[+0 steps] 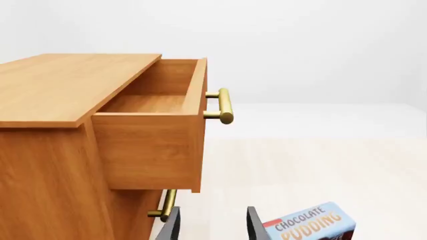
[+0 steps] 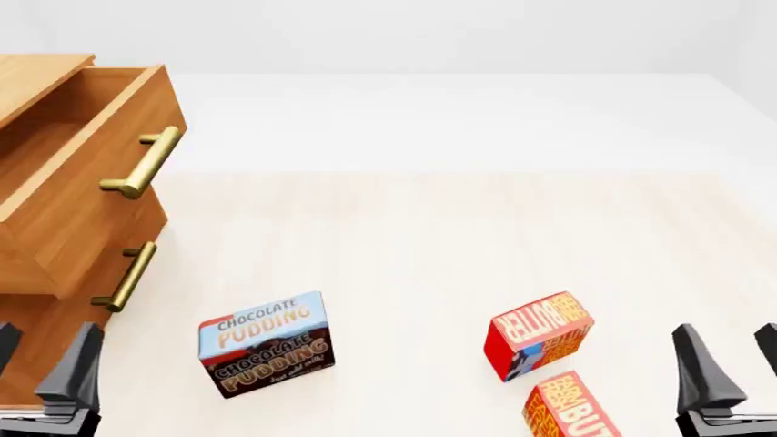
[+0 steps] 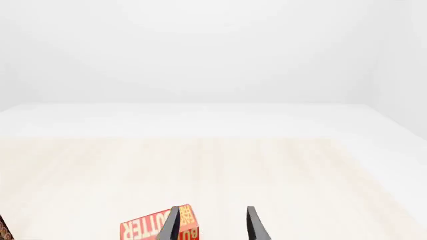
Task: Put the bowl in the top drawer of the cabinet.
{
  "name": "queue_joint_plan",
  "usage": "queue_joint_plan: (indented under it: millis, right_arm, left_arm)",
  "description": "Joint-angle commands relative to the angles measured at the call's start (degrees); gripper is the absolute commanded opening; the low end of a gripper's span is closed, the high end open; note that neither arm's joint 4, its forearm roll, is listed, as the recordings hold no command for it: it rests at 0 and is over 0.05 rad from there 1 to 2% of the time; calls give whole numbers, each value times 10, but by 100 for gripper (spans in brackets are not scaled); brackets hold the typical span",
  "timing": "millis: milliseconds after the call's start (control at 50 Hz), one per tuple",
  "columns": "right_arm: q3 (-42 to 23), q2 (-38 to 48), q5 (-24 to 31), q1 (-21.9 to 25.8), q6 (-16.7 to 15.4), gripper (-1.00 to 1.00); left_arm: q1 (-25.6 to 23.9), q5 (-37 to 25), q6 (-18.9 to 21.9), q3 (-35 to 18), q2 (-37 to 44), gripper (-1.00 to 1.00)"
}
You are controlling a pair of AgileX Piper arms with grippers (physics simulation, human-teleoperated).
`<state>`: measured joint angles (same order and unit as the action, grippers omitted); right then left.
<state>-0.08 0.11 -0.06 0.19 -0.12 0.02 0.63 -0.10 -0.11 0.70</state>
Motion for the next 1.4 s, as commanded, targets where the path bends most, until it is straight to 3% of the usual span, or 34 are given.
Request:
queue_joint_plan:
  millis: [20,280,600,960,1120,1400]
  right_arm:
    - [-2,2,-1,5,-3,100]
    - [-2,2,-1,3,-4,100]
    - [-2,1,-1,0,-6,100]
    - [-2,2,-1,-4,-5,100]
    - [-2,2,-1,-2,-6,100]
    - [-2,2,-1,-2,-4,100]
  left_arm:
    - [0,24,-5,-2,28,100]
    - [0,21,-6,-15,41,100]
    - [-50,-37,3,-58,45,100]
    - [-125,-105,46,-131,78,100]
    - [-158,-136,11,-157,129,100]
    - [-189,-161,15,-165,170,100]
